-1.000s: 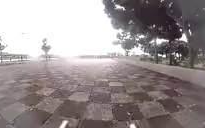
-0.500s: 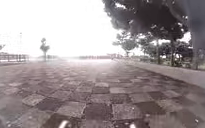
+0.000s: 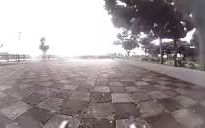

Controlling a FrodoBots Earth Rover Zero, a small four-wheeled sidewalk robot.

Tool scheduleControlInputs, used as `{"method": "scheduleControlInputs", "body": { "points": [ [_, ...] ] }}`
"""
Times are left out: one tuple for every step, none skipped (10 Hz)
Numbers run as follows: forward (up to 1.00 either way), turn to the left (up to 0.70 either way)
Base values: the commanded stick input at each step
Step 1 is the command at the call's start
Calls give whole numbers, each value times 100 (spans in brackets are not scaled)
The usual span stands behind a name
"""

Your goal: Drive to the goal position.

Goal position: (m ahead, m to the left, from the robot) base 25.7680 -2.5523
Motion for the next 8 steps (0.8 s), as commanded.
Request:
{"method": "scheduleControlInputs", "body": {
  "points": [
    [70, 0],
    [70, 0],
    [70, 0],
    [70, 0],
    [70, 0],
    [70, 0],
    [70, 0],
    [70, 0]
  ]
}}
